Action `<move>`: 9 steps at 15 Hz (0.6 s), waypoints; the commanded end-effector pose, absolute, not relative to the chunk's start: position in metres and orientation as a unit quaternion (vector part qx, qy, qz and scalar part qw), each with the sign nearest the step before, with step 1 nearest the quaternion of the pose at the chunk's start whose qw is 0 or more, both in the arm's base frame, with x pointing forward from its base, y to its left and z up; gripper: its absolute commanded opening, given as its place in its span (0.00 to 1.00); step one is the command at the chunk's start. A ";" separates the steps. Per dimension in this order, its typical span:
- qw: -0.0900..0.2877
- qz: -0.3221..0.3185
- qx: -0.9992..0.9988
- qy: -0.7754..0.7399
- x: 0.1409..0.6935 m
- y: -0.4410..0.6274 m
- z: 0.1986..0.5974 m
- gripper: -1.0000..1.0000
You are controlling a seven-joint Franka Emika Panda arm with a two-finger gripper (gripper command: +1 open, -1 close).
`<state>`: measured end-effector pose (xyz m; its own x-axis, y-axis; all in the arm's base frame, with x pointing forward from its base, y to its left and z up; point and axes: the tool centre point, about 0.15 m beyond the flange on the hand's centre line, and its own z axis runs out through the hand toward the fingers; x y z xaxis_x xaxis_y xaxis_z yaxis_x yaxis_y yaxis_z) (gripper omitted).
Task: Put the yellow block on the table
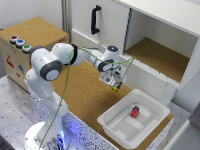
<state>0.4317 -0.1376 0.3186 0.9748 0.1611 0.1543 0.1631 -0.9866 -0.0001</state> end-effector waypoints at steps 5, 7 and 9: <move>0.044 -0.067 -0.992 -0.094 0.433 -0.145 0.331 1.00; 0.044 -0.067 -0.992 -0.094 0.433 -0.145 0.331 1.00; 0.014 -0.082 -0.993 -0.083 0.428 -0.141 0.324 1.00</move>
<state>0.4280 -0.1408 0.3243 0.9730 0.1619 0.1644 0.1664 -0.9860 -0.0141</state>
